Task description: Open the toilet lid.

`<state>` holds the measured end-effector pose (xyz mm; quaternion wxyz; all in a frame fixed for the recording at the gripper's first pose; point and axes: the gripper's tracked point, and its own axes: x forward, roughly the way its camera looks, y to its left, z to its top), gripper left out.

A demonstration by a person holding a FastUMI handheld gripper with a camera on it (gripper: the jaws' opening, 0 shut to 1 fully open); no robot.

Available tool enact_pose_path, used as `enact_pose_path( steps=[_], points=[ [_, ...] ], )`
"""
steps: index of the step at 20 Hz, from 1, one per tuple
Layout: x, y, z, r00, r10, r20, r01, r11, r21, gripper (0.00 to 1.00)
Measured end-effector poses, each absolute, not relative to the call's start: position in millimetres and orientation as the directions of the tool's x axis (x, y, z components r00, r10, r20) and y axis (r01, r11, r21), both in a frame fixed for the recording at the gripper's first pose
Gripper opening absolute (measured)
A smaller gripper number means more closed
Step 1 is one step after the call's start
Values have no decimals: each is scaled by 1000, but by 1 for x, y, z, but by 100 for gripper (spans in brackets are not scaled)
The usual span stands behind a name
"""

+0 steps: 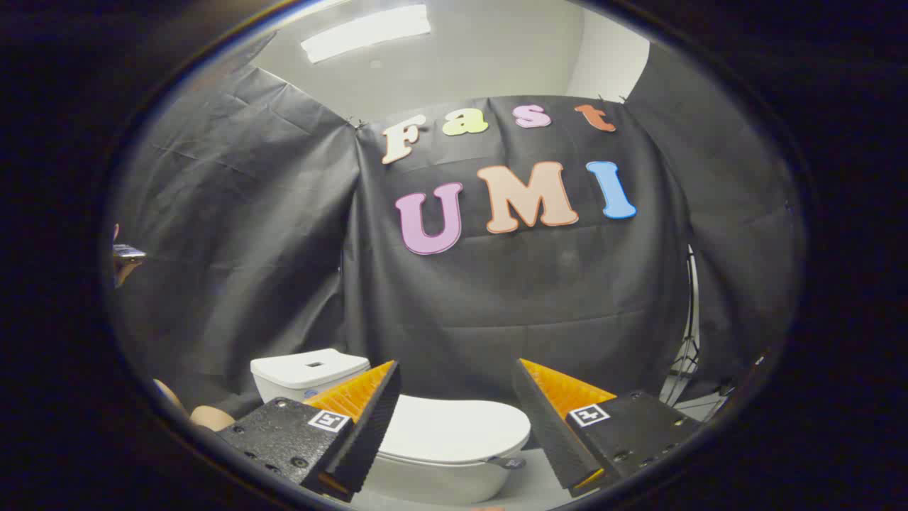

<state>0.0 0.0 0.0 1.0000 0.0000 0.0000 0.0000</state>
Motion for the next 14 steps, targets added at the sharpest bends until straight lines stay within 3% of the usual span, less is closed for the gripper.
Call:
enact_pose_path(
  steps=[14],
  points=[
    [-9,-31,-14,990,-118,-76,120,993,15,97]
  ],
)
